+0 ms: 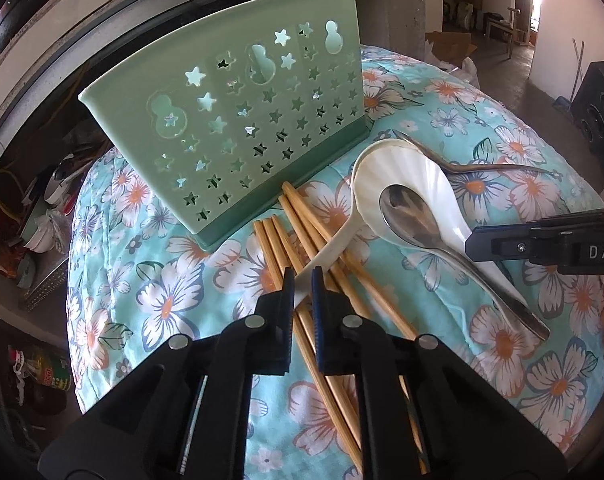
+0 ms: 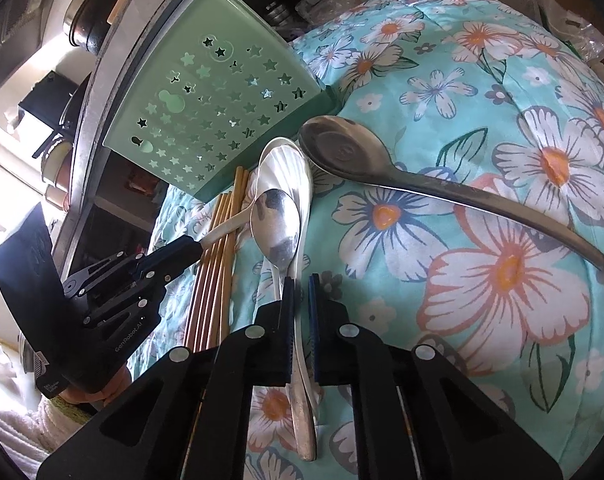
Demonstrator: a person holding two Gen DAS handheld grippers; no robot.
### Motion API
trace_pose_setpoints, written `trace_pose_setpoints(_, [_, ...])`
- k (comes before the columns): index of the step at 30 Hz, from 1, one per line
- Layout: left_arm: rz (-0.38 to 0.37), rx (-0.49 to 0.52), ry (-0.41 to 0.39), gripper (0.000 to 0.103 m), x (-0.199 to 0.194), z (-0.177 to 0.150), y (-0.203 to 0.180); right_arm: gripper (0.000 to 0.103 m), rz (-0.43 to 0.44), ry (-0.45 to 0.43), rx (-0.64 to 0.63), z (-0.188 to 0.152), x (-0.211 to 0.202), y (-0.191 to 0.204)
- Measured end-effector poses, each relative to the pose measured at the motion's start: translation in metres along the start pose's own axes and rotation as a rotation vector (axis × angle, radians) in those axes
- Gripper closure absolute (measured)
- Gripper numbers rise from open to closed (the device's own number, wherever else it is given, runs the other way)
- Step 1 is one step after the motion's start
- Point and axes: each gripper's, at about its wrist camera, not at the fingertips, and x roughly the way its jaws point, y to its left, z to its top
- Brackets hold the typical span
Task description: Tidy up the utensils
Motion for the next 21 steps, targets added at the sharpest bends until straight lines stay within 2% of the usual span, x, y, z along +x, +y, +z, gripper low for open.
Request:
trace_pose_setpoints(5, [-0.009, -0.027, 0.007, 0.095, -0.003, 0.003, -0.003, 0.099, 0.021, -0.002, 0.007, -0.001, -0.004, -0.002])
trace_pose_setpoints(11, [-0.088, -0.078, -0.010, 0.095, -0.016, 0.006, -0.012, 0.099, 0.032, 0.023, 0.020, -0.009, -0.010, -0.006])
trace_pose_setpoints(14, [-0.140, -0.107, -0.013, 0.095, -0.020, 0.006, -0.018, 0.099, 0.037, 0.039, 0.030, -0.015, -0.013, -0.007])
trace_pose_setpoints(18, [-0.254, -0.182, 0.024, 0.095, -0.019, -0.001, -0.027, 0.099, 0.034, 0.060, 0.037, -0.028, -0.020, -0.008])
trace_pose_setpoints(21, [-0.307, -0.224, 0.048, 0.095, -0.017, -0.009, -0.034, 0.099, 0.034, 0.083, 0.042, -0.043, -0.025, -0.008])
